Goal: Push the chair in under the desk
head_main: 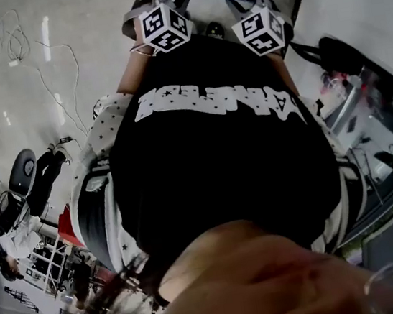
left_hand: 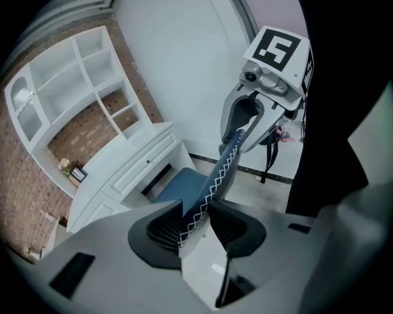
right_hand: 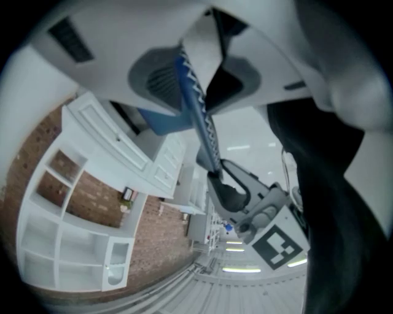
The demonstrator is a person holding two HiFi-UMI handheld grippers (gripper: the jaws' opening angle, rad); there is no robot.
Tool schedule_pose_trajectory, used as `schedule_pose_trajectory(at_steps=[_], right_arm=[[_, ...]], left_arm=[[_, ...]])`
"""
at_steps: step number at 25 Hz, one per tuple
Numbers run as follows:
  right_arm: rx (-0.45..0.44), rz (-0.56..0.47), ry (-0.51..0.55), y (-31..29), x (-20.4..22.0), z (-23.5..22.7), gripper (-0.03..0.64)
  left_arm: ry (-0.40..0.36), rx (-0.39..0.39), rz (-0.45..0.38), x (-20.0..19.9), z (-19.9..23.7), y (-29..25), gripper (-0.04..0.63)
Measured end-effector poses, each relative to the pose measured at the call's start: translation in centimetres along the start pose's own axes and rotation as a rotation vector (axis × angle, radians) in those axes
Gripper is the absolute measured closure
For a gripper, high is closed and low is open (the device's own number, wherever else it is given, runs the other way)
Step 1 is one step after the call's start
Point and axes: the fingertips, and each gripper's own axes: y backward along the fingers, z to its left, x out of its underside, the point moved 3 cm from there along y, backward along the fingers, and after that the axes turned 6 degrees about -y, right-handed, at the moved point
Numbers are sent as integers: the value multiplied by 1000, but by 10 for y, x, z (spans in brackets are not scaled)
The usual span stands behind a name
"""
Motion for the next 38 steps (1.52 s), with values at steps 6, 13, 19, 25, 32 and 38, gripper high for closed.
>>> schedule_pose_trajectory(at_steps=[6, 13, 19, 25, 32, 38], right_arm=[[35, 3, -16, 12, 15, 1, 474], [41, 57, -28, -18, -29, -16, 471], [57, 73, -46, -23, -34, -25, 469], [79, 87, -50, -25, -36, -35, 468], [99, 125, -69, -50, -50, -49, 468], [114, 123, -72, -54, -51, -57, 468]], left_arm=[[-29, 30, -31, -12, -14, -1, 423], [-15, 100, -62, 9, 37, -8, 423], [-21, 124, -76, 7, 47, -14, 423], [-28, 146, -93, 3, 54, -20, 423], [-35, 174, -109, 15, 79, -37, 426], [-44, 174, -124, 11, 86, -42, 426]])
